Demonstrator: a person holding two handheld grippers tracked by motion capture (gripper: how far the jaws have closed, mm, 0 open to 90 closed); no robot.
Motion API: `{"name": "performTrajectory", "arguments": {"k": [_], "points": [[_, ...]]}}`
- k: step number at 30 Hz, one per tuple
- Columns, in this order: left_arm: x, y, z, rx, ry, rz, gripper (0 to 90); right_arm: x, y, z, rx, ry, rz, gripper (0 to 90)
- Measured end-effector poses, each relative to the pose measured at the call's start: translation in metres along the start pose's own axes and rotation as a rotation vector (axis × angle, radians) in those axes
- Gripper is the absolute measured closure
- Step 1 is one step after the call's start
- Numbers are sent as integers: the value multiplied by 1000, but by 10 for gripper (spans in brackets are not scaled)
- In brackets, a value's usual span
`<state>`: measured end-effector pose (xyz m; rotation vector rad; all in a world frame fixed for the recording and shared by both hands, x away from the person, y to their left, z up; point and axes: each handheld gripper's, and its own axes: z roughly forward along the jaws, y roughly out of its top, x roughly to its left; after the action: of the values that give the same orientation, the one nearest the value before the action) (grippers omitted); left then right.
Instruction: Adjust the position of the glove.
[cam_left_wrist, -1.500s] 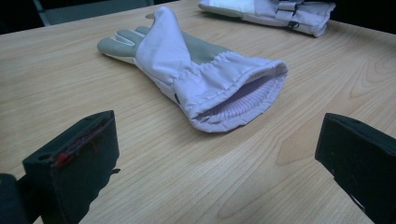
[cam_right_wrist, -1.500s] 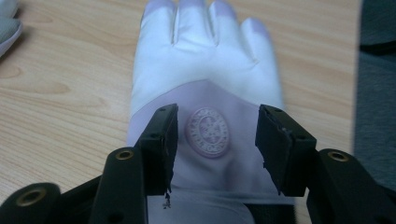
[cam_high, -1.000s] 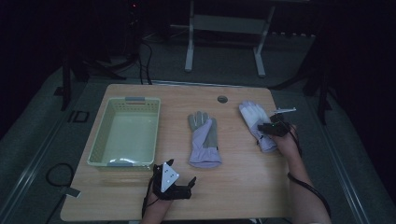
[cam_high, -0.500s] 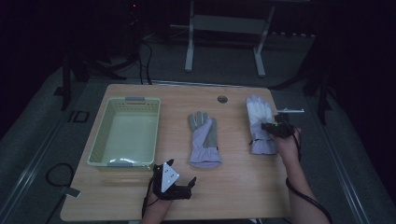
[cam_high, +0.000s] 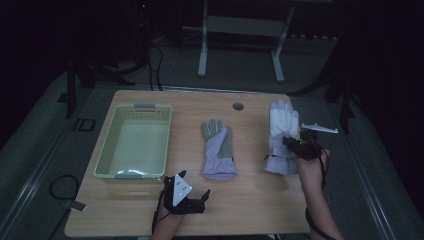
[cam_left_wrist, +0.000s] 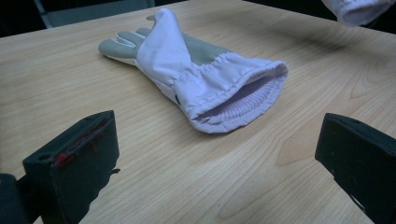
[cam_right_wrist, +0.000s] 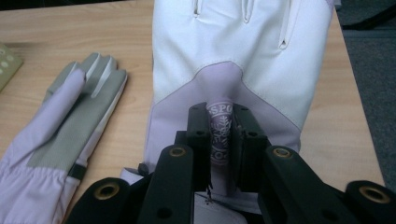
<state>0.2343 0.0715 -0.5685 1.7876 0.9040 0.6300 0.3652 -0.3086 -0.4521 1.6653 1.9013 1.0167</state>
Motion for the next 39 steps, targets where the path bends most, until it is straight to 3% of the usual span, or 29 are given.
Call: {"name": "performTrajectory", "arguments": {"k": [5, 12, 23, 29, 35, 39], "points": [[0, 0, 0, -1, 0, 6, 0, 4, -18, 12, 25, -15, -8, 790], [-1, 0, 1, 3, 0, 7, 0, 1, -33, 40, 76, -40, 41, 782], [-1, 0, 1, 6, -1, 15, 0, 2, -38, 70, 148, -87, -19, 719], [-1, 0, 1, 5, -2, 14, 0, 3, -38, 74, 163, -92, -61, 653], [-1, 0, 1, 6, -2, 13, 0, 7, -34, 67, 163, -110, -149, 598], [-1, 0, 1, 6, -2, 14, 0, 9, -28, 60, 173, -93, -167, 543]]}}
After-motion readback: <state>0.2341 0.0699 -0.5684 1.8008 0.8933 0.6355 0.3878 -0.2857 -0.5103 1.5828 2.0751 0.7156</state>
